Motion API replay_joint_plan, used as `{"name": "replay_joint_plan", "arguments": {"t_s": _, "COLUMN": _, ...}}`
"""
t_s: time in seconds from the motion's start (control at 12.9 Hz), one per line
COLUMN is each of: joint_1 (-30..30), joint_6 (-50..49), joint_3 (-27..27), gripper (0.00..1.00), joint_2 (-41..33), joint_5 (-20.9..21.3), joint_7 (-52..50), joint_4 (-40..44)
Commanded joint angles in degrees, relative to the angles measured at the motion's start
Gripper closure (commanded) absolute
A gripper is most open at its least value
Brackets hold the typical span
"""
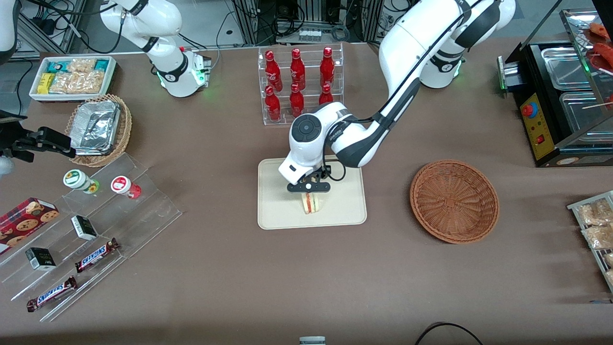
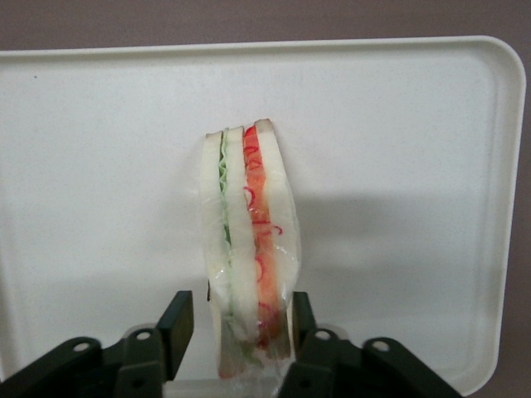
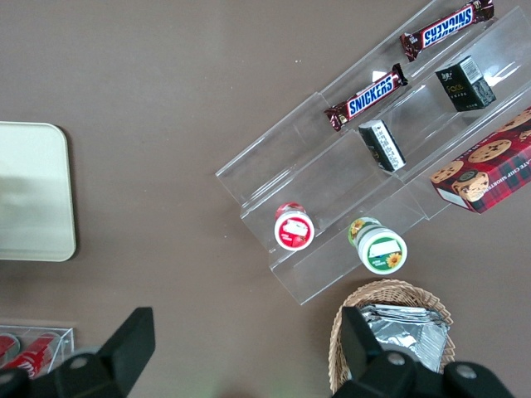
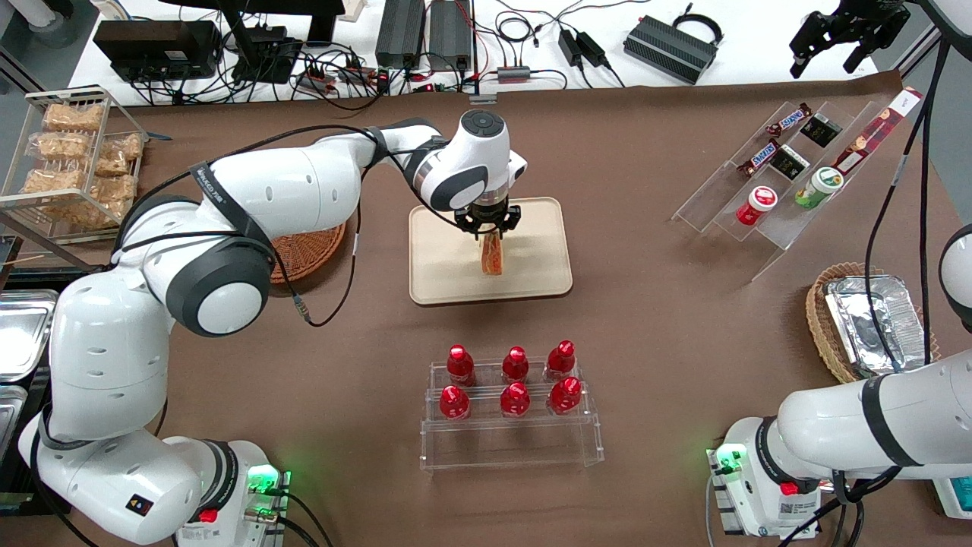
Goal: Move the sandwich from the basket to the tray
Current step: 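Open the left gripper to release the sandwich and raise it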
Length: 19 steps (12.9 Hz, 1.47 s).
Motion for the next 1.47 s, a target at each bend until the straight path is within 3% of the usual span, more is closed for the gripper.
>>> {"name": "replay_joint_plan", "arguments": {"t_s": 0.0, "joint_1": -0.7, "joint_6": -0.6, "joint_3": 0.5, "gripper": 0.00, "joint_2": -0.1, "joint_5": 1.0, "joint_7": -1.1, "joint_4": 1.7}}
{"name": "replay_joint_plan", "arguments": {"t_s": 0.31, "joint_1": 0.8, "joint_6": -8.8, "joint_3": 0.8, "gripper": 0.00, "joint_2": -6.5, "joint_5": 0.0, "joint_7": -1.2, "joint_4": 2.4}}
{"name": "replay_joint_plan", "arguments": {"t_s": 0.62, "joint_1": 6.4, "joint_6": -16.6, "joint_3": 0.6, "gripper": 0.00, "joint_2": -14.6, "joint_5": -3.3, "joint_7": -1.1, "joint_4": 2.3}}
{"name": "replay_joint_plan", "arguments": {"t_s": 0.93, "joint_1": 13.2, "joint_6": -25.4, "joint_3": 0.5, "gripper": 0.00, "joint_2": -22.0, "joint_5": -3.4, "joint_7": -0.9, "joint_4": 1.9}}
{"name": "replay_joint_plan", "arguments": {"t_s": 1.39, "joint_1": 23.3, "joint_6": -36.2, "joint_3": 0.5, "gripper": 0.00, "joint_2": -30.4, "joint_5": -5.1, "joint_7": 15.4, "joint_4": 0.2}}
